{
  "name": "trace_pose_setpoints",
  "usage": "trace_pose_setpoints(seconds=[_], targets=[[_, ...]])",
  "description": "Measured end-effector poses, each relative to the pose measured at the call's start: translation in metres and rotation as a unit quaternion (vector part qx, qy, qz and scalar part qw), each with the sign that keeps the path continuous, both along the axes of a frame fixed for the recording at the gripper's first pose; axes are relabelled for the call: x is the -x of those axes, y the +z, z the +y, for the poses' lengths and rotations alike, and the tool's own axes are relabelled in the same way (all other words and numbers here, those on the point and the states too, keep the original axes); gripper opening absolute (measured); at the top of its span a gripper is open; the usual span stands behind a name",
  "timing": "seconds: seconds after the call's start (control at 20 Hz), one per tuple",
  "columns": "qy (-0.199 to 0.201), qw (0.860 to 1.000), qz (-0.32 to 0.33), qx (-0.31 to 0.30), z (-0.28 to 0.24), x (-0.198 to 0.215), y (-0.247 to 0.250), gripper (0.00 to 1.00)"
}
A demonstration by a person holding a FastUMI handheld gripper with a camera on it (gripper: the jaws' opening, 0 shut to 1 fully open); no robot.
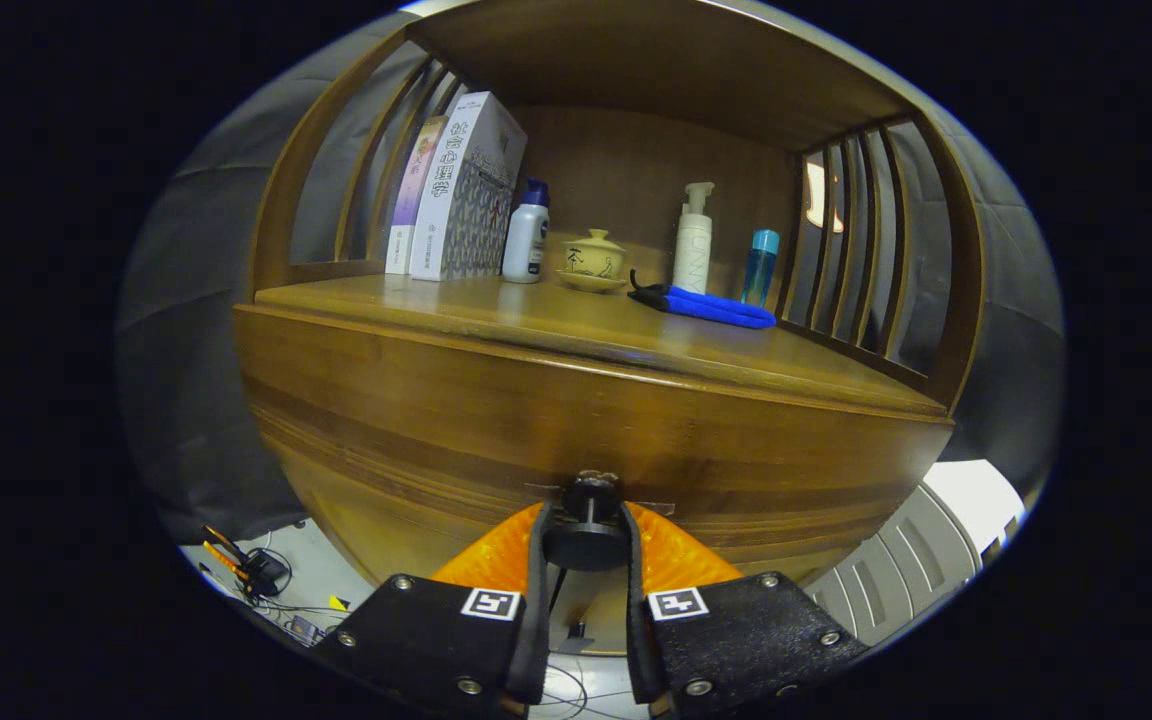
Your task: Pull open the drawer, take out the items inside it, and place them on the countertop above the cabinet.
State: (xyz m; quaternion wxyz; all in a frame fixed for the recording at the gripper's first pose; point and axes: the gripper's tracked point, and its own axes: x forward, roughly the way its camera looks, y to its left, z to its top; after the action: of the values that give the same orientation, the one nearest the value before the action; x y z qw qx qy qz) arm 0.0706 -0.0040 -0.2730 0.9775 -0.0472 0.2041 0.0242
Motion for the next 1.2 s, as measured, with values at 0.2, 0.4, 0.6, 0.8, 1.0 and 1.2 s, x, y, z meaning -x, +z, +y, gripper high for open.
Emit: trace_pose_setpoints(seconds=[0.2, 0.4, 0.6, 0.8, 1.0, 1.2], targets=[[-0.032, 0.999, 0.005, -0.008, 0.001, 0.014, 0.000, 0.33], [-0.036, 0.999, -0.002, -0.012, 0.002, 0.045, 0.005, 0.33], [-0.030, 1.000, -0.006, 0.004, 0.004, 0.079, 0.008, 0.33], [-0.033, 0.999, 0.005, -0.009, 0.004, 0.112, 0.010, 0.32], [-0.030, 0.999, 0.015, -0.019, 0.005, 0.142, 0.005, 0.32], [-0.021, 1.000, 0.010, -0.011, 0.010, 0.154, 0.008, 0.33]])
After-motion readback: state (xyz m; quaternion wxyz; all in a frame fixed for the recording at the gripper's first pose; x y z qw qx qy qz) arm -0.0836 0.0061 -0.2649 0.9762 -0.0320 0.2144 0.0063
